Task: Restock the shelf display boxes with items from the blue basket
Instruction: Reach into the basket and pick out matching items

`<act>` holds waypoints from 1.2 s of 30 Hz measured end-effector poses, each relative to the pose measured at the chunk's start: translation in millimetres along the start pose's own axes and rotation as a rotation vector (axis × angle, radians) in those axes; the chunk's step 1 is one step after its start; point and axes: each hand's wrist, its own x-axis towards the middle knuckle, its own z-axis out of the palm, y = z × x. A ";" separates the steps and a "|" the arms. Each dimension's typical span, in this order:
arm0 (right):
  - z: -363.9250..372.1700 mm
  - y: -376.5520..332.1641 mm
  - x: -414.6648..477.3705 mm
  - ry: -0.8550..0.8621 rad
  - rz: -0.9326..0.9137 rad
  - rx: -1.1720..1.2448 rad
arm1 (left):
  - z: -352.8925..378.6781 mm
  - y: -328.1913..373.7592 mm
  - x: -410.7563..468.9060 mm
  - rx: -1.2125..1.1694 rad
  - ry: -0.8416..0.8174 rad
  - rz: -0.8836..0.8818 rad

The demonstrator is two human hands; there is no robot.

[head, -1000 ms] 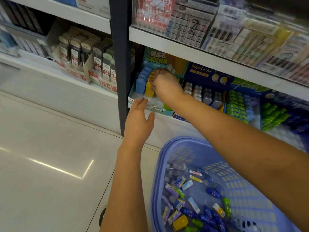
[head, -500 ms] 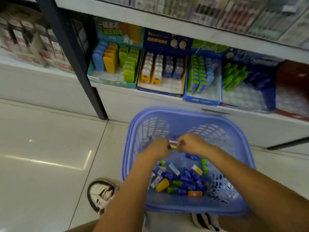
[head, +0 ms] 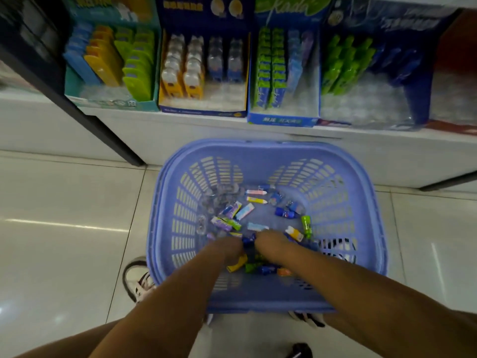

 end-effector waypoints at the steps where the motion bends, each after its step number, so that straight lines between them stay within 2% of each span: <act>1: -1.6 6.2 1.3 -0.026 0.014 0.006 | 0.0 2.6 2.0 -0.002 0.011 0.016; 4: -3.7 24.0 -0.2 -0.033 -0.008 -0.015 | 2.2 9.9 7.8 0.022 0.035 0.055; 7: 7.7 33.1 2.3 0.066 -0.089 0.013 | 3.6 14.2 13.1 0.018 0.076 0.062; 9: 8.1 34.3 2.7 0.071 -0.124 0.066 | 3.3 15.5 15.5 0.036 0.091 0.091; 12: 0.5 43.3 3.4 0.105 -0.074 0.212 | 3.3 20.1 21.2 0.108 0.099 0.130; 16: -22.7 68.2 -0.4 0.325 0.061 0.756 | 12.3 34.1 30.0 0.248 0.100 0.145; 19: -44.2 86.8 -12.6 0.447 0.109 1.069 | 16.1 40.7 34.1 0.286 0.099 0.127; 24: -58.6 102.3 -43.6 0.382 -0.160 1.639 | 10.3 45.5 32.3 0.196 0.061 0.079; 26: -59.3 104.6 -54.5 0.390 -0.272 1.790 | 4.4 45.6 28.2 0.061 0.050 0.007; 29: -62.3 106.5 -69.3 0.504 -0.318 1.777 | -13.8 43.9 17.8 -0.226 0.049 -0.107; 30: -63.4 107.5 -74.0 0.532 -0.315 1.759 | -22.0 43.8 13.1 -0.409 0.059 -0.144; 32: -67.6 109.7 -85.0 0.587 -0.291 1.711 | -38.8 46.6 3.3 -0.921 0.081 -0.173; 34: -76.2 110.1 -98.1 0.673 -0.253 1.614 | -60.7 51.7 -12.7 -1.395 0.111 -0.078; 36: -89.2 110.2 -114.2 0.764 -0.250 1.531 | -87.2 58.1 -35.9 -1.730 0.131 0.130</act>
